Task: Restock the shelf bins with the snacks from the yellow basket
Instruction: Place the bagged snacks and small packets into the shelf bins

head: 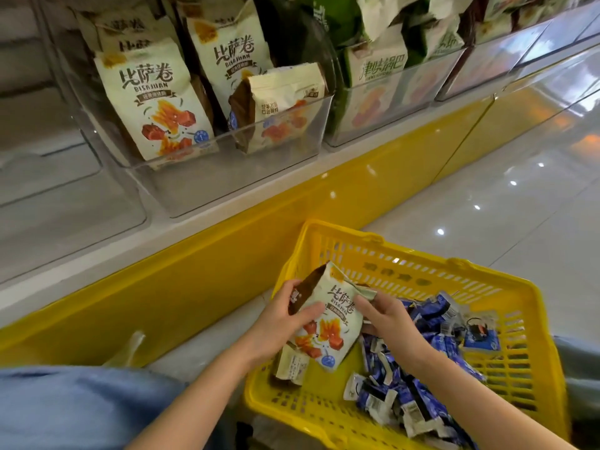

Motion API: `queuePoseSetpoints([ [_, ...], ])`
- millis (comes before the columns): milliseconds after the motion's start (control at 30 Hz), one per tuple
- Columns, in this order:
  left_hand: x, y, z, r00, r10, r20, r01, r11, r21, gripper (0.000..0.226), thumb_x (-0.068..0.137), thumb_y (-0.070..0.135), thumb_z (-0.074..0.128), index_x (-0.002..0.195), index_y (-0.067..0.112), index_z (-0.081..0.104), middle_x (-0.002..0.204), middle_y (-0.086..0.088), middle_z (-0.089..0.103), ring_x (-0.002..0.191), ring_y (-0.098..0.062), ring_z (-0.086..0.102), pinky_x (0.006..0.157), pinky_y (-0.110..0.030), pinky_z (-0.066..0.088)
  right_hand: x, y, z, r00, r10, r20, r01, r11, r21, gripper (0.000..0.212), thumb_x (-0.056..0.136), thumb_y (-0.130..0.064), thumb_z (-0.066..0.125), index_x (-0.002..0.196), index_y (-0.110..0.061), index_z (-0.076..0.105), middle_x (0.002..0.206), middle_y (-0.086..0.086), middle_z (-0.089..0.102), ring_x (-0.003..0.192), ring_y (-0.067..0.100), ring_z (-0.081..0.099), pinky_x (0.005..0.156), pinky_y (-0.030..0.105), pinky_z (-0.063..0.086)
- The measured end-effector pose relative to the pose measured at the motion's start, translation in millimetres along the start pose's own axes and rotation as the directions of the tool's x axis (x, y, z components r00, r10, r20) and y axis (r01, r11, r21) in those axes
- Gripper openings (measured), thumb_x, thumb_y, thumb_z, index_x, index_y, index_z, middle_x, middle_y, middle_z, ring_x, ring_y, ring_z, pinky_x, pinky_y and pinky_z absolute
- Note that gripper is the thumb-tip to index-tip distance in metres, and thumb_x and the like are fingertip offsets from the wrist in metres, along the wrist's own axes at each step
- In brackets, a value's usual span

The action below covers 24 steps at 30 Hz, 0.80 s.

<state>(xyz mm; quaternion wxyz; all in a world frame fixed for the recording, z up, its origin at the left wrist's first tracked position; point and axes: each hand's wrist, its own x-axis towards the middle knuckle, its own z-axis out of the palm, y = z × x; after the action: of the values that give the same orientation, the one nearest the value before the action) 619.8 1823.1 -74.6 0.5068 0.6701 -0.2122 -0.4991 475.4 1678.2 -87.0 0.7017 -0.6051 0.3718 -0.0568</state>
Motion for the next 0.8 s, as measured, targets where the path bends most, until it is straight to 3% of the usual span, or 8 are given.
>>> queuePoseSetpoints([
  [100, -1.0, 8.9, -14.8, 0.994, -0.068, 0.086, 0.068, 0.998, 0.008, 0.066, 0.063, 0.041, 0.082, 0.117, 0.032, 0.045, 0.110, 0.005, 0.065, 0.093, -0.009, 0.067, 0.077, -0.026, 0.055, 3.8, 0.5, 15.2, 0.999, 0.036, -0.015, -0.034, 0.992, 0.119, 0.018, 0.092, -0.017, 0.053, 0.102, -0.004, 0.061, 0.095, 0.010, 0.072, 0.085, 0.021, 0.070, 0.066, 0.028, 0.057],
  [267, 1.5, 12.7, -30.0, 1.000, -0.012, 0.005, 0.011, 0.999, 0.032, 0.046, 0.066, 0.023, 0.080, 0.104, 0.025, 0.056, 0.095, 0.004, 0.071, 0.084, -0.009, 0.070, 0.063, -0.019, 0.054, 16.1, 6.0, 22.3, 1.000, 0.023, 0.009, -0.024, 0.992, 0.122, 0.021, 0.095, -0.022, 0.049, 0.106, -0.008, 0.061, 0.103, 0.005, 0.071, 0.097, 0.017, 0.068, 0.082, 0.031, 0.055],
  [367, 4.6, 10.7, -29.6, 0.995, 0.030, -0.094, -0.028, 0.999, 0.024, 0.045, 0.064, 0.028, 0.080, 0.103, 0.022, 0.058, 0.091, 0.006, 0.073, 0.082, -0.010, 0.070, 0.062, -0.019, 0.054, 32.4, 18.3, 2.5, 0.991, -0.071, -0.117, 0.060, 0.994, -0.095, 0.023, 0.097, -0.027, 0.046, 0.113, -0.018, 0.059, 0.106, -0.006, 0.068, 0.096, 0.010, 0.064, 0.073, 0.019, 0.050],
  [433, 6.3, 10.5, -29.1, 0.984, 0.059, -0.167, -0.058, 0.998, 0.012, 0.047, 0.060, 0.034, 0.079, 0.101, 0.024, 0.058, 0.088, 0.012, 0.073, 0.080, -0.008, 0.070, 0.061, -0.017, 0.053, 45.6, 36.3, -17.4, 0.963, -0.057, -0.262, -0.020, 0.959, -0.281, 0.028, 0.095, -0.029, 0.051, 0.120, -0.015, 0.052, 0.111, -0.009, 0.057, 0.098, 0.008, 0.057, 0.078, 0.017, 0.044],
  [567, 9.6, 13.3, -30.8, 0.963, 0.093, -0.253, -0.098, 0.995, -0.008, 0.048, 0.056, 0.041, 0.077, 0.098, 0.028, 0.058, 0.089, 0.018, 0.071, 0.080, -0.006, 0.070, 0.060, -0.016, 0.053, 68.5, 86.5, -49.7, 0.950, 0.100, -0.296, -0.218, 0.891, -0.398, 0.013, 0.091, -0.026, 0.059, 0.084, -0.015, 0.056, 0.079, -0.002, 0.057, 0.066, 0.009, 0.053, 0.056, 0.014, 0.042],
  [667, 11.8, 14.8, -30.7, 0.955, 0.099, -0.280, -0.111, 0.994, -0.025, 0.044, 0.059, 0.038, 0.077, 0.098, 0.028, 0.058, 0.090, 0.018, 0.071, 0.080, -0.006, 0.070, 0.059, -0.015, 0.052, 81.1, 111.9, -53.8, 0.926, 0.268, -0.267, -0.345, 0.888, -0.304, 0.037, 0.092, -0.022, 0.058, 0.119, 0.003, 0.053, 0.111, 0.018, 0.061, 0.097, 0.030, 0.060, 0.081, 0.039, 0.051],
  [733, 12.8, 15.7, -29.0, 0.954, 0.098, -0.282, -0.109, 0.994, -0.024, 0.043, 0.060, 0.037, 0.076, 0.098, 0.028, 0.058, 0.089, 0.018, 0.071, 0.080, -0.005, 0.069, 0.058, -0.015, 0.052, 85.9, 118.2, -47.8, 0.914, 0.310, -0.260, -0.367, 0.906, -0.212, 0.043, 0.092, -0.018, 0.057, 0.127, 0.003, 0.047, 0.124, 0.018, 0.058, 0.113, 0.033, 0.056, 0.093, 0.040, 0.047],
  [800, 14.3, 15.3, -27.3, 0.954, 0.093, -0.283, -0.104, 0.994, -0.022, 0.043, 0.060, 0.036, 0.076, 0.098, 0.027, 0.058, 0.089, 0.018, 0.072, 0.081, -0.005, 0.069, 0.059, -0.015, 0.052, 92.5, 121.0, -41.2, 0.901, 0.334, -0.277, -0.384, 0.912, -0.148, 0.045, 0.090, -0.021, 0.060, 0.127, 0.002, 0.048, 0.124, 0.017, 0.058, 0.112, 0.031, 0.056, 0.092, 0.038, 0.047],
])
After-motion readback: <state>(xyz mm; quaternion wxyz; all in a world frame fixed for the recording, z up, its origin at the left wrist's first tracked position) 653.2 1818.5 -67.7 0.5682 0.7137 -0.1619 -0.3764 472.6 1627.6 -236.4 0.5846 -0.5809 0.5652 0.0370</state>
